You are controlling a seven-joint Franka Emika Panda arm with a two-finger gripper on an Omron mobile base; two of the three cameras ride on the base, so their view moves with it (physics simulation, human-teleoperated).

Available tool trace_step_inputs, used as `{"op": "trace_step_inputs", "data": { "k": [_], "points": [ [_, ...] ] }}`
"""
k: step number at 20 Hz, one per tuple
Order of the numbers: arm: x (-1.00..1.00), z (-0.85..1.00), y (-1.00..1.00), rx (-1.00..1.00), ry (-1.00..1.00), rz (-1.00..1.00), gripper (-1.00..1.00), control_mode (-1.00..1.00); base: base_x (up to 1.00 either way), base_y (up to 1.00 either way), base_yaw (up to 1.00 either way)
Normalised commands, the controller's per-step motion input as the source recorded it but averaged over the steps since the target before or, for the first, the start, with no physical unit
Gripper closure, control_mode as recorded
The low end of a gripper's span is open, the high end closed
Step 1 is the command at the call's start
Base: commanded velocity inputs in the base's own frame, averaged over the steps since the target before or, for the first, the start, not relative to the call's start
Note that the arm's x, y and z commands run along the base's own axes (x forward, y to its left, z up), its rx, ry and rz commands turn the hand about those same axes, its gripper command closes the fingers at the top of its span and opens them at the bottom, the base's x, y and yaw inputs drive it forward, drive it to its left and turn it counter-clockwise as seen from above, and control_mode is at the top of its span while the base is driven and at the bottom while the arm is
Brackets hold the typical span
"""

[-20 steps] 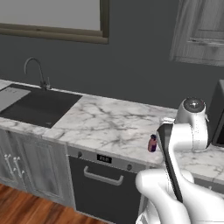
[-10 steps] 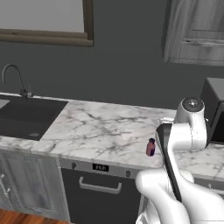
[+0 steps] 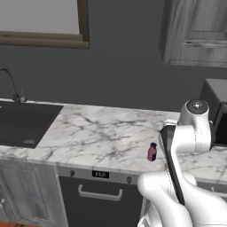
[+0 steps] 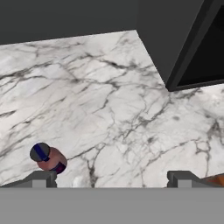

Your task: There is a wine glass and glass cup on the dining counter. Place the wine bottle next to the wine glass and the juice bottle next to the glass cup.

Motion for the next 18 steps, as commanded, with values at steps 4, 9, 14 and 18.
{"op": "trace_step_inputs", "data": {
  "k": [4,9,14,18],
  "points": [
    [0.00,0.00,0.00,0.00,0.00,0.00,-1.00,1.00,0.52,0.00,-0.08],
    [0.00,0.00,0.00,0.00,0.00,0.00,-1.00,1.00,0.21,0.00,-0.04],
    [0.00,0.00,0.00,0.00,0.00,0.00,-1.00,1.00,0.00,0.00,0.00],
    [0.00,0.00,0.00,0.00,0.00,0.00,-1.00,1.00,0.00,0.00,0.00]
  ]
}}
